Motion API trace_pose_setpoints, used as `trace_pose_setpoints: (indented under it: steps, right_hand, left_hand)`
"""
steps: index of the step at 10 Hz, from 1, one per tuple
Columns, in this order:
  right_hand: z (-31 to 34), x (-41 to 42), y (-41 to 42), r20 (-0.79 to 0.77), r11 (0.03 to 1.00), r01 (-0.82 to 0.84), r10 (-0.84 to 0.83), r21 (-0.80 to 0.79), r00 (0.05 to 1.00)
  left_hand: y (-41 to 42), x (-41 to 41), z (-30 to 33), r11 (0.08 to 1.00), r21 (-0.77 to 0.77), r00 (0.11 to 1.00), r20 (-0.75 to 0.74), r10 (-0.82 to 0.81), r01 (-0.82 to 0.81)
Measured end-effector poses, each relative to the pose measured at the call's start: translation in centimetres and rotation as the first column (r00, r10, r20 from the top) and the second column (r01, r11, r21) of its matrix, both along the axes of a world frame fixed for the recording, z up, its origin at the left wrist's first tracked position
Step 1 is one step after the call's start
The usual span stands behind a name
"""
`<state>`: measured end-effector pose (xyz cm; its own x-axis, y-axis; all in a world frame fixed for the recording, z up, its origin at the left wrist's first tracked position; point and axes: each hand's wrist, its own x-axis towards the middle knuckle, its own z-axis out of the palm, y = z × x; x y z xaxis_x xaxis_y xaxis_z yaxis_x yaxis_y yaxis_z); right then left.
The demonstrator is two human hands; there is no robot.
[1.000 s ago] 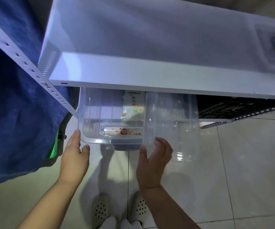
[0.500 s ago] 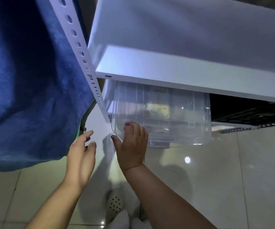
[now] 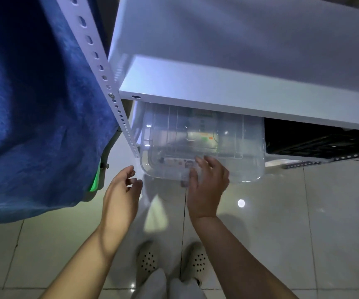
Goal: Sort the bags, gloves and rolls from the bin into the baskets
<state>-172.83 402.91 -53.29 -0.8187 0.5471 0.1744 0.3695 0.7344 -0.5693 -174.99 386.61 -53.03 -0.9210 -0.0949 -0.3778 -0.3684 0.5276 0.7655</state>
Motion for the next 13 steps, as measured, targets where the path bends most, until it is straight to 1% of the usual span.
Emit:
trace_pose_setpoints:
  steps: [1, 2, 3, 4, 5, 6, 7, 8, 9, 11, 12, 13]
  right_hand:
    - [-0.3, 2.1, 5.2, 0.007, 0.873, 0.477, -0.479, -0.101, 0.878]
    - [-0.6, 2.7, 9.7, 0.098, 0.685, 0.614, -0.632, -0.392, 0.769]
    - [-1.0, 2.6, 11.7, 0.162, 0.613, 0.534, -0.557, -0.582, 0.815]
    - [-1.0, 1.8, 12.5, 0.134, 0.607, 0.495, -0.540, -0.622, 0.831]
    - [-0.7, -0.3, 13.2, 0.085, 0.584, 0.416, -0.508, -0.697, 0.857]
    - [-0.7, -3.1, 14.0, 0.058, 0.458, 0.329, -0.511, -0.826, 0.857]
    - [-0.7, -5.0, 14.4, 0.033, 0.404, 0.257, -0.483, -0.878, 0.875]
    - [-0.9, -5.9, 14.4, -0.019, 0.398, 0.195, -0.475, -0.896, 0.880]
    - [-1.3, -6.5, 14.6, -0.045, 0.404, 0.164, -0.459, -0.900, 0.887]
    - [-1.1, -6.7, 14.8, 0.020, 0.325, 0.214, -0.508, -0.921, 0.861]
    - [-0.5, -5.7, 14.9, 0.092, 0.348, 0.273, -0.457, -0.897, 0.885]
    - [1.3, -3.4, 15.3, 0.243, 0.486, 0.391, -0.340, -0.781, 0.908]
  left_hand:
    - [1.9, -0.7, -0.5, 0.988, 0.096, 0.976, 0.192, 0.099, -0.119]
    - [3.9, -0.9, -0.3, 0.836, 0.485, 0.942, 0.320, 0.103, -0.257]
    - [5.5, -0.7, -0.1, 0.710, 0.565, 0.901, 0.355, 0.251, -0.420]
    - [6.6, -1.7, 0.3, 0.671, 0.550, 0.868, 0.337, 0.366, -0.496]
    - [7.1, -4.0, 0.8, 0.663, 0.558, 0.866, 0.291, 0.406, -0.498]
    - [7.7, -6.6, 0.8, 0.627, 0.565, 0.841, 0.294, 0.455, -0.536]
    - [7.7, -8.7, 0.2, 0.630, 0.581, 0.851, 0.262, 0.455, -0.516]
    - [7.8, -9.9, -0.8, 0.647, 0.601, 0.877, 0.232, 0.421, -0.470]
    - [8.0, -10.6, -1.4, 0.658, 0.581, 0.873, 0.230, 0.431, -0.478]
    - [8.5, -11.1, -1.0, 0.637, 0.549, 0.838, 0.280, 0.469, -0.541]
    - [8.5, -10.7, 0.1, 0.659, 0.513, 0.835, 0.351, 0.423, -0.549]
    - [8.8, -8.7, 1.8, 0.809, 0.395, 0.874, 0.399, 0.277, -0.437]
